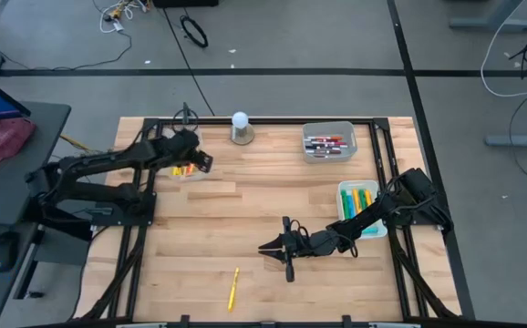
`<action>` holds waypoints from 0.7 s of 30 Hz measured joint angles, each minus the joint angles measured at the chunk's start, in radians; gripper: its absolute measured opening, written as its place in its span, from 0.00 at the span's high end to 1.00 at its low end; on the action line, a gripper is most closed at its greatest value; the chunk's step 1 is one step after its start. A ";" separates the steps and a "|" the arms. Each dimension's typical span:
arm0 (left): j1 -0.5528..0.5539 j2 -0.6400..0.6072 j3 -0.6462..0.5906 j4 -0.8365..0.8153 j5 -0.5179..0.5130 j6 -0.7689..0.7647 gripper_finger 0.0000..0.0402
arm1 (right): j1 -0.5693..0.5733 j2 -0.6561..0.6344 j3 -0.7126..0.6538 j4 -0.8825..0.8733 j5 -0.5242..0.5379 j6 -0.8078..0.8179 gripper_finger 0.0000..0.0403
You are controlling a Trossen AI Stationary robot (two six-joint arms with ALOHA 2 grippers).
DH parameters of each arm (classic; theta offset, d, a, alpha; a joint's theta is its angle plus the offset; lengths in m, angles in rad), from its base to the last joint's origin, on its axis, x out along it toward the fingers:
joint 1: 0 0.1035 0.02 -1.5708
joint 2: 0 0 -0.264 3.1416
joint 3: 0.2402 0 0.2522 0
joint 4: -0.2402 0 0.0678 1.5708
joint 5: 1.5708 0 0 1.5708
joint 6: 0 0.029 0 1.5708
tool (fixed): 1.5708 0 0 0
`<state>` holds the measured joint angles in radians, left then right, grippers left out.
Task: Pick & Place Markers
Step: Put the yellow pen into the transparent bin
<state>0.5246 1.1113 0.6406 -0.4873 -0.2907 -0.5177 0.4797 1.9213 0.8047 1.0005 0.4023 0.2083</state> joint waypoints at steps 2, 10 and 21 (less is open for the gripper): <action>-0.092 -0.035 0.002 0.037 -0.002 -0.024 0.47 | 0.000 0.000 0.000 -0.005 0.000 0.017 0.88; -0.670 -0.060 -0.097 0.416 -0.156 -0.067 0.49 | 0.006 0.000 0.000 -0.031 0.000 0.049 0.88; -1.293 0.264 -0.137 0.938 -0.396 -0.121 0.49 | 0.008 0.000 0.000 -0.030 0.000 0.046 0.88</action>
<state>-0.7687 1.3752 0.5036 0.4511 -0.6869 -0.6382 0.4881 1.9213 0.8043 0.9703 0.4023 0.2543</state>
